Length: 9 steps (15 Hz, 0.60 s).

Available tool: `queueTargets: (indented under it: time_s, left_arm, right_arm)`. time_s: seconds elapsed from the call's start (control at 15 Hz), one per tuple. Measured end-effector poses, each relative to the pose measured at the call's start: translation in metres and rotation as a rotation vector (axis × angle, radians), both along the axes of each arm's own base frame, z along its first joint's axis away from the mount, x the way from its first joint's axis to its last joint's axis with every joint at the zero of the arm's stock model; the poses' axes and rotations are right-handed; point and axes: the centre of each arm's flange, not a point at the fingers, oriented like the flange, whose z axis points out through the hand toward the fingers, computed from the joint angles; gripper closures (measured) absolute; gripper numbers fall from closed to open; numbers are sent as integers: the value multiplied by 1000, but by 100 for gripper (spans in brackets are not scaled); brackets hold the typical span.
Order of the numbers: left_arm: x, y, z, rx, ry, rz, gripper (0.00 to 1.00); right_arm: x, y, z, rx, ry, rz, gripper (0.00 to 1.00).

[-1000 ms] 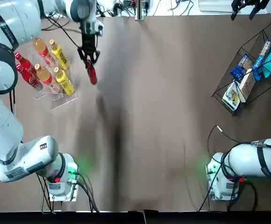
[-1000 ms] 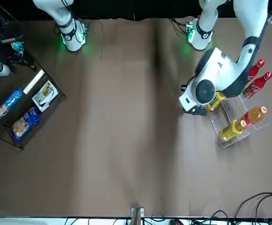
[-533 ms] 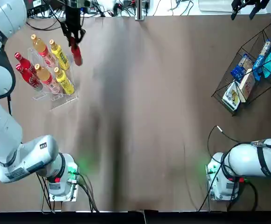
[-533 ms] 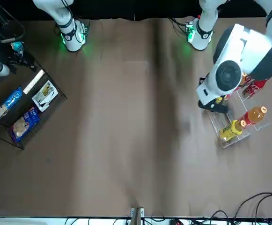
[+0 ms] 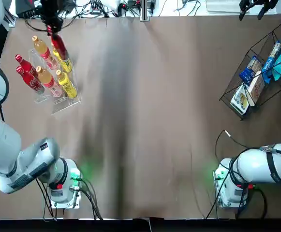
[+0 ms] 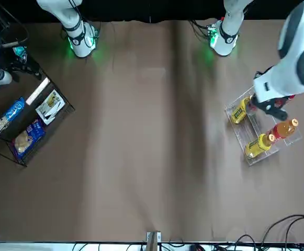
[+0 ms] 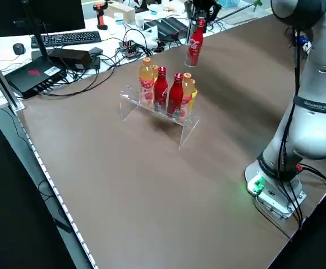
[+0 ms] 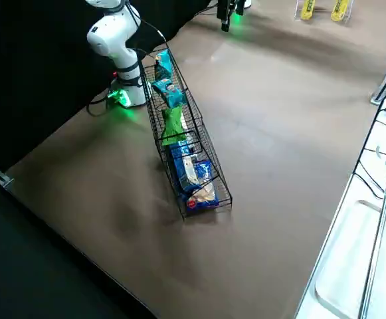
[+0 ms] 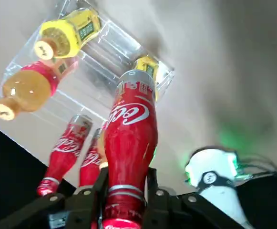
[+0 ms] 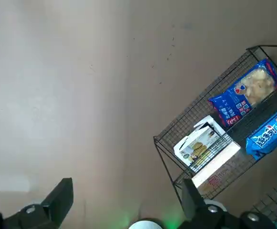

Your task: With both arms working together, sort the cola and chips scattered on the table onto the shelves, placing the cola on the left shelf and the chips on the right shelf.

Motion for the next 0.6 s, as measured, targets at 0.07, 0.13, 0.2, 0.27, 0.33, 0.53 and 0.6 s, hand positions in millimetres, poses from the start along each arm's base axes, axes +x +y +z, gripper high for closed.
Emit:
queueTargets:
  time_s: [0.07,0.13,0.2,0.27,0.33,0.53,0.6]
  left_arm:
    - [0,14,5,-10,8,-27,65]
    - [1,27,9,-16,18,-58,65]
    - [3,44,14,-24,32,-117,65]
    - [5,50,17,-22,38,-149,65]
    - [6,55,19,-18,47,-182,65]
    - [7,63,22,-16,75,-271,65]
    - [8,66,22,-9,84,-294,65]
  right_arm:
    - [0,1,1,0,-1,2,0]
    - [0,2,1,0,-1,4,0]
    - [-1,2,2,0,0,3,0]
    - [-1,1,2,0,1,2,0]
    - [-1,0,2,0,2,0,0]
    - [-1,-9,2,1,4,-17,0]
    - [-1,-12,1,1,5,-24,0]
